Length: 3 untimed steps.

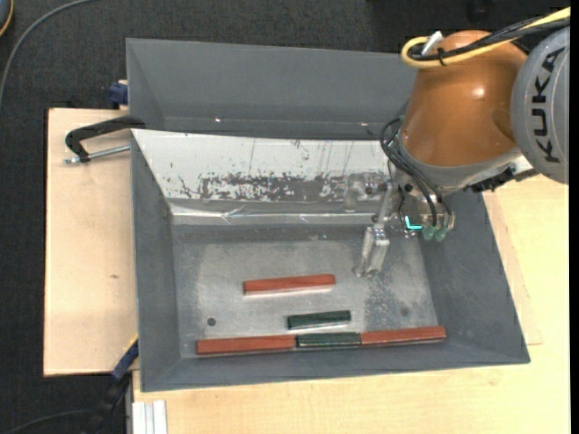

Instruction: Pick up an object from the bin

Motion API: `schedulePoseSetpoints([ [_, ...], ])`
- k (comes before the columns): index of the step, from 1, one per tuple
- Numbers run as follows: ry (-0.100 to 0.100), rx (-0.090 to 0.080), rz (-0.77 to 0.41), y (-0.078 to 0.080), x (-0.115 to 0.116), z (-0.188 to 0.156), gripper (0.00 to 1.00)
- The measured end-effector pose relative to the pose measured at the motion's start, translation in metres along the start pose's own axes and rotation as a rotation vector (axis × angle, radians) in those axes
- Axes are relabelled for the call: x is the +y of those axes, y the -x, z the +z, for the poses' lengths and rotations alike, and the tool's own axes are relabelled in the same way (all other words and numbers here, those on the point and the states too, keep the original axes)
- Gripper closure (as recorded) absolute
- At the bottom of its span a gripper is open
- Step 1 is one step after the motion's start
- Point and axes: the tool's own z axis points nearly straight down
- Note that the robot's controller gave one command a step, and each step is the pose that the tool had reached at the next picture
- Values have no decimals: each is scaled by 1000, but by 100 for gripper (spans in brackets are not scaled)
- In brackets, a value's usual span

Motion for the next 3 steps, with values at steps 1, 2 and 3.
schedulePoseSetpoints([
  [1,1,4,-170,3,10,142,0],
  [2,0,3,-208,6,27,166,0],
  [3,1,2,-206,6,26,165,100],
])
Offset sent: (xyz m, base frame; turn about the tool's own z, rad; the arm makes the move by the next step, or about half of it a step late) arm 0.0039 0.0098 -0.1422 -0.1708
